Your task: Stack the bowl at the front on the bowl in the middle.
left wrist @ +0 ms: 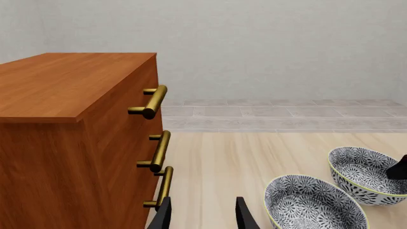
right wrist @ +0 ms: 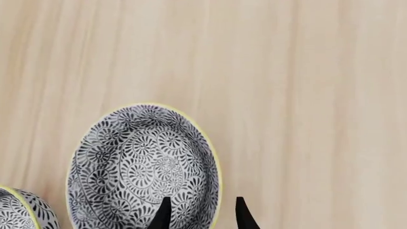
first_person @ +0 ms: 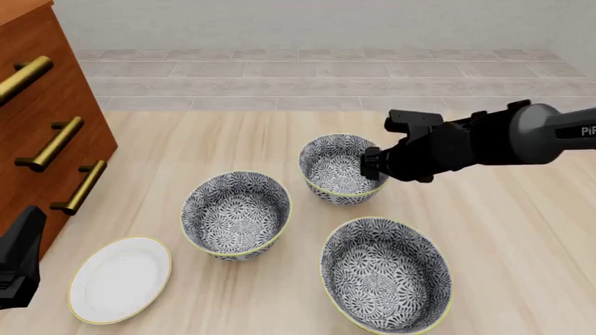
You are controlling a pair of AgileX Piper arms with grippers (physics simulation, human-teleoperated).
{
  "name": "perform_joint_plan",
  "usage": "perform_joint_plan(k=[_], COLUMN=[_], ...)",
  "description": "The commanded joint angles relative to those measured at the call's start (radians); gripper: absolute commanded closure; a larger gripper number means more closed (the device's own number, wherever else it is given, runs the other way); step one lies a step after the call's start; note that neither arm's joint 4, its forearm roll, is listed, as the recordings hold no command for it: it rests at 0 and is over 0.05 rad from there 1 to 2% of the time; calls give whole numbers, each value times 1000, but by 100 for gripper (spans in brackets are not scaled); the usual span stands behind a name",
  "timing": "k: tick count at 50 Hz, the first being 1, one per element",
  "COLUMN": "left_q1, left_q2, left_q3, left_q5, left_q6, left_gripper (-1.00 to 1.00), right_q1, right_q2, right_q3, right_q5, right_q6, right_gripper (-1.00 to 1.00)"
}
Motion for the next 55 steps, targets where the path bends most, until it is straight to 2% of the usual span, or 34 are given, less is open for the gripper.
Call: perform_joint_plan(k=[1,3,4,21,27,41,51,55], left_q1=[0,1,0,1,1,1,1,1], left_q2=[0,0,0,0,0,0,0,0], left_q3=[0,0,0,0,0,0,0,0], left_q5=[2,2,3,2,2,2,2,2], left_q6=[-2,-2,-2,-2,-3,-2,-2,-3], left_gripper=[-100,-100,-100,-100,-100,-100,-100,-100], right_q1=[-4,-7,-7,-31,-40,-20,4,39], right_q2=[14,12,9,-7,-51,-140,-168,-199], right_q3=[0,1,5,-12,-55,-156,-163,-147], right_q5=[-7,-9,-10,1,41,161,190,198], right_q6=[2,2,3,-13,-19,-27,-21,1], right_gripper=[-100,-100,100,100,100,100,100,100])
